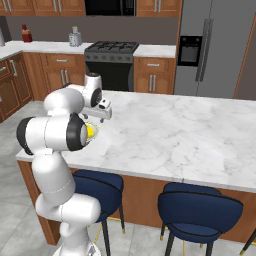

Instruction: Place the cup inside the bowl on the dining table and move the bowl to any counter.

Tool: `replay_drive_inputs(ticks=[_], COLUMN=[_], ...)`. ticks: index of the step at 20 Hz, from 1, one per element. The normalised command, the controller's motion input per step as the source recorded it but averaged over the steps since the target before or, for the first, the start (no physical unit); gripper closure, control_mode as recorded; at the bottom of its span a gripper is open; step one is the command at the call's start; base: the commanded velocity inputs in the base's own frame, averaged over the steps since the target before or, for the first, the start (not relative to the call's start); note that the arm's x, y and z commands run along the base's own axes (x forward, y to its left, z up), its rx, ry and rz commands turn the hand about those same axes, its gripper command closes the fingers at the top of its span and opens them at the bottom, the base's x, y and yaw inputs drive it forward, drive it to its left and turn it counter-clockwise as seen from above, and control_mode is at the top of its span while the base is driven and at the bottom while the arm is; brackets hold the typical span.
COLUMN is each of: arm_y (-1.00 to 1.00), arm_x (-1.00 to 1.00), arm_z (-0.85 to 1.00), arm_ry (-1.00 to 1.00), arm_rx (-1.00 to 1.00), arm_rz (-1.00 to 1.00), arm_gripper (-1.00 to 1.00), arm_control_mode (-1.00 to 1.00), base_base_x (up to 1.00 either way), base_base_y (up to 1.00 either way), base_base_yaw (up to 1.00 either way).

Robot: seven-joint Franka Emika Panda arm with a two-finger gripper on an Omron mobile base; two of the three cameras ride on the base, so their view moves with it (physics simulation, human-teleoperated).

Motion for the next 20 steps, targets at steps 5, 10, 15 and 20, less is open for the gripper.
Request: replay_drive_inputs(ticks=[5, 10, 15, 20], arm_y=[0.0, 0.0, -0.01, 0.0], arm_x=[-0.03, 0.0, 0.0, 0.0], arm_z=[0.0, -0.01, -0.09, -0.02], arm_ry=[0.0, 0.0, 0.0, 0.0], arm_rx=[0.1, 0.11, 0.08, 0.08], arm_rz=[0.06, 0.07, 0.05, 0.05], arm_gripper=[-1.0, -1.0, -1.0, -1.0], arm_control_mode=[-1.0, -1.0, -1.0, -1.0], base_base_x=[0.0, 0.0, 0.0, 0.0], base_base_y=[0.0, 0.0, 0.0, 0.0], base_base_yaw=[0.0, 0.0, 0.0, 0.0])
